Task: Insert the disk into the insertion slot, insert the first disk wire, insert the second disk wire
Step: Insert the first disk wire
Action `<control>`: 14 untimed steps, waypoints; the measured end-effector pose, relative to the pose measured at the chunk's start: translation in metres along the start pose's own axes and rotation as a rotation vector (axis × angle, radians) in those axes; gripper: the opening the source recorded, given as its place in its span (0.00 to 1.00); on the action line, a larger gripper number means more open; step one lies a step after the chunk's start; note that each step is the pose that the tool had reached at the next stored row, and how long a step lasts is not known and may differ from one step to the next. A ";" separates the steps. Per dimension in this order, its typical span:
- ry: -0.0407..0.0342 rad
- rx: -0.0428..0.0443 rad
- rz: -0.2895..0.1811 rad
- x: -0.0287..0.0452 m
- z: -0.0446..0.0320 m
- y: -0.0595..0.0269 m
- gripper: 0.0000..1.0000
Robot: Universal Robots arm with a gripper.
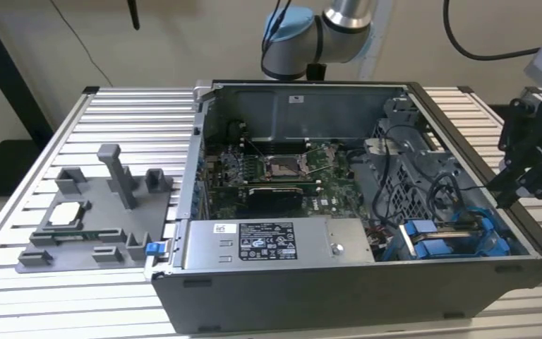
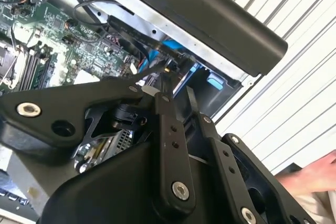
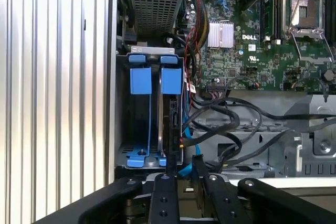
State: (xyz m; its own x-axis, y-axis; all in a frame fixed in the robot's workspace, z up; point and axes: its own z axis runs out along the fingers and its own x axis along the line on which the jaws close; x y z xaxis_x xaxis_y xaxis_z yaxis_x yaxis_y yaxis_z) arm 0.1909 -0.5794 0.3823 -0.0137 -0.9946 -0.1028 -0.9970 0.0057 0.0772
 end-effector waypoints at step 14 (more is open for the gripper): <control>0.0000 -0.0017 0.000 -0.0003 -0.0013 -0.0164 1.00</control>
State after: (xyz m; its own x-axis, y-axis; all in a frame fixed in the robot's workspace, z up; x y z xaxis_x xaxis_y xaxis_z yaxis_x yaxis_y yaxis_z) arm 0.2073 -0.5793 0.3824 -0.0139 -0.9946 -0.1028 -0.9969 0.0058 0.0789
